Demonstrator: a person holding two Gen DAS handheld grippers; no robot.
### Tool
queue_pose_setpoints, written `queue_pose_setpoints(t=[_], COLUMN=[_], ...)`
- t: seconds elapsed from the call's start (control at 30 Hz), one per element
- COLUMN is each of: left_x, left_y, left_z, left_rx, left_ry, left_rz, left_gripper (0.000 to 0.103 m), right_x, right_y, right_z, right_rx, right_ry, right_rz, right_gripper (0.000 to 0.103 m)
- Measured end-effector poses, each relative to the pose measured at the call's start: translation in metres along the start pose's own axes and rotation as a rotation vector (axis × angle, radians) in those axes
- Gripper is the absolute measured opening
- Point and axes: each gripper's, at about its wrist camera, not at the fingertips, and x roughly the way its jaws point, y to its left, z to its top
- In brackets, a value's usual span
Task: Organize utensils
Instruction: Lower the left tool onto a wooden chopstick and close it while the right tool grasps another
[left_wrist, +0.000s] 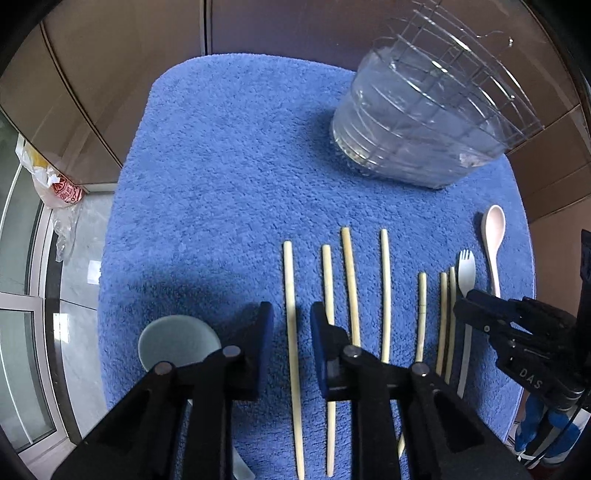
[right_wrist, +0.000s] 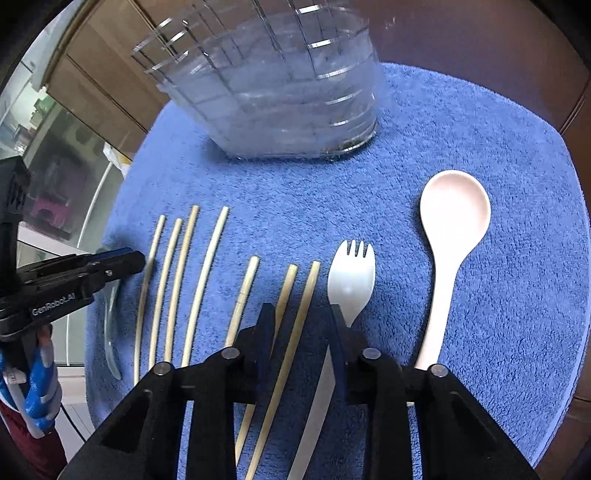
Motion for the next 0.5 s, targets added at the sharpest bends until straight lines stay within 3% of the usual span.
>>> queue_pose_setpoints(t=[0.33, 0.5], left_x=[0.018, 0.021], left_y=[0.001, -0.002], left_z=[0.007, 0.008], left_rx=[-0.003, 0.003], left_ry=[0.042, 0.036], left_rz=[0.029, 0.080], left_gripper=[0.016, 0.013], right_x=[0.023, 0.032], right_y=[0.022, 0.033], right_z=[0.012, 0.020], right_rx=[-0.037, -0.052], right_ry=[0.053, 0.062], right_rz=[-0.024, -0.040], right_gripper=[0.020, 0.022])
